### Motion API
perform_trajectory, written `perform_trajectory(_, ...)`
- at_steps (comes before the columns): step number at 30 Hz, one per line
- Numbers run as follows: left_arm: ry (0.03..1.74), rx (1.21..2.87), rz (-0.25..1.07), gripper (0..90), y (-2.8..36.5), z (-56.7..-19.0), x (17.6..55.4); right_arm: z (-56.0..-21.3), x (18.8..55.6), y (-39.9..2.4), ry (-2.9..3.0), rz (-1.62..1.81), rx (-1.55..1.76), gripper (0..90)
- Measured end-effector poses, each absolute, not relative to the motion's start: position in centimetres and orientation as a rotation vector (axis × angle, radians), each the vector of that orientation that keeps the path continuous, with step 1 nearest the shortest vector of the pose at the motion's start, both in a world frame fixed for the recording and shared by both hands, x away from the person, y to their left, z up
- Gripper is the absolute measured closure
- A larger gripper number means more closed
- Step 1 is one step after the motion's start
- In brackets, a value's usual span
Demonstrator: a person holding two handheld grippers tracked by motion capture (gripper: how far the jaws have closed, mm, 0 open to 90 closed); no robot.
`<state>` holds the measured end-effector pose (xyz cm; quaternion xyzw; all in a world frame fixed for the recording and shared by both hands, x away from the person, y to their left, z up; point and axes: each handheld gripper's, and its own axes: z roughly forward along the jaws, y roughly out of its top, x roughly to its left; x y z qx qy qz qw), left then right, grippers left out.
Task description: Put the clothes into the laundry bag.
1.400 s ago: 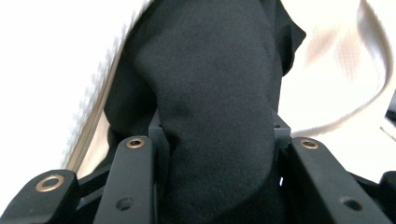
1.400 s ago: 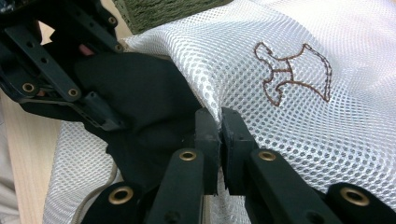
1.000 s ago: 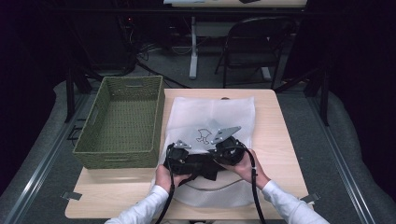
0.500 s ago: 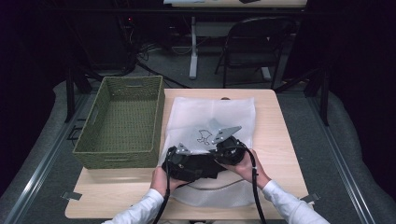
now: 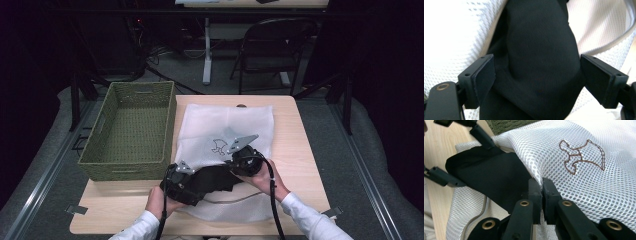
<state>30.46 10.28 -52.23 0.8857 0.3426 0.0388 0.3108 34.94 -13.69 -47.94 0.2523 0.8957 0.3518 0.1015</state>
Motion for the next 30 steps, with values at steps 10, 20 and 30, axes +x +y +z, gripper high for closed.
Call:
perform_trajectory(10,0.914,2.367,0.185,30.6,9.3,-54.2,29.8,-48.2,35.1,-13.6,2.653,1.023,0.756,87.1)
perform_trajectory(20,1.006,2.219,0.191,79.3,9.1,-55.2,30.6,-48.3,35.1,-13.4,2.660,1.022,0.752,87.2)
perform_trajectory(30,1.032,2.124,0.223,82.6,7.3,-54.7,32.8,-47.5,34.8,-13.3,2.649,1.086,0.756,87.4)
